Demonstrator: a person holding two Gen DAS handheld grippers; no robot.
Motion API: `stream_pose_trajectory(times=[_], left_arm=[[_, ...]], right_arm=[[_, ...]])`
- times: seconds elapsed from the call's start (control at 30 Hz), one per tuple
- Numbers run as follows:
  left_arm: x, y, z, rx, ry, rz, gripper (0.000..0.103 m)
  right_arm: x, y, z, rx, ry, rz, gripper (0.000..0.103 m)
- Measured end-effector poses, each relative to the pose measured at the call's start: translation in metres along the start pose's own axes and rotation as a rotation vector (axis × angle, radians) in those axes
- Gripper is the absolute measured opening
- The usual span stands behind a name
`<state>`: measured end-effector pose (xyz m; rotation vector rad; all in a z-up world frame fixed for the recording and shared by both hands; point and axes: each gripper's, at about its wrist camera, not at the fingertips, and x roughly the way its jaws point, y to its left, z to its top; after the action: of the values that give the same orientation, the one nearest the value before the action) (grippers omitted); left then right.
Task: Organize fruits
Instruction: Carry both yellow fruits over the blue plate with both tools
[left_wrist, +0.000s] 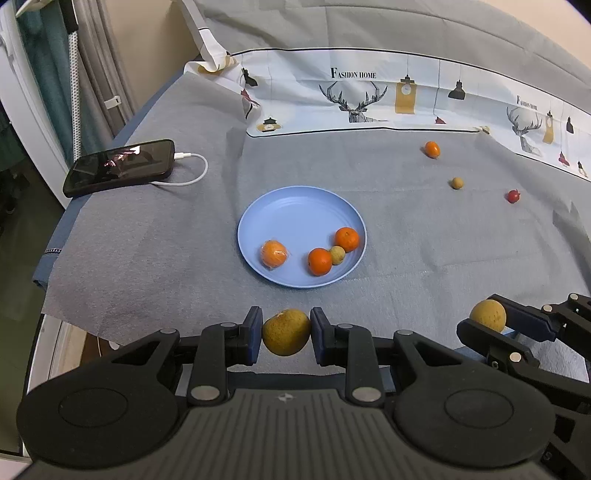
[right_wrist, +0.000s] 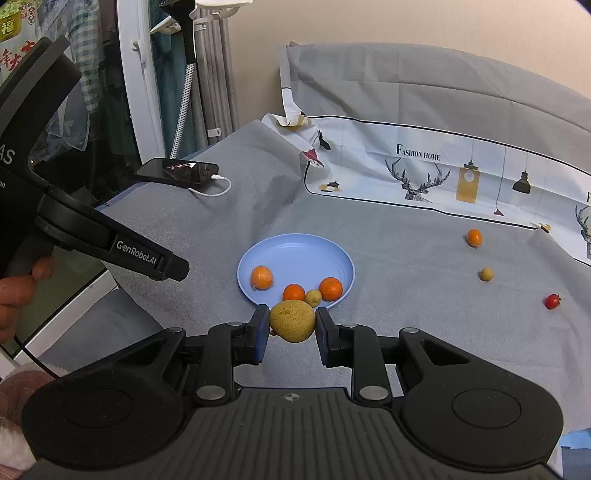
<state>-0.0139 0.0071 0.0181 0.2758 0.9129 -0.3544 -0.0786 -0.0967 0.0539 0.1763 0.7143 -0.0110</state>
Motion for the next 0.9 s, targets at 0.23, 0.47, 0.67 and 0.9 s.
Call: stream_pose_trajectory(times=[0.23,0.47,0.67,0.9], left_arm=[[0.0001,-0.0004,-0.0004,0.002,0.003,0.0,0.03],[0.0022,-0.0006,-0.0013,0.007,0.004,-0.001,0.03],[0.0044,-0.0001,-0.0005,0.008,0.011,-0.001,0.03],[0.0084,0.0016,0.001,0.008,0.021,0.0,0.03]], right_arm=[[0.0013,0.0011,0.0004,0.003,0.003,-0.001,0.028],[0.0025,0.002,-0.0002,0.007,0.007,0.003,0.028],[0.0052,0.0027,-0.0007,0.007,0.014,0.003,0.028],[0.0088,0.0018,-0.0003,0.01,0.027,0.001,0.028]])
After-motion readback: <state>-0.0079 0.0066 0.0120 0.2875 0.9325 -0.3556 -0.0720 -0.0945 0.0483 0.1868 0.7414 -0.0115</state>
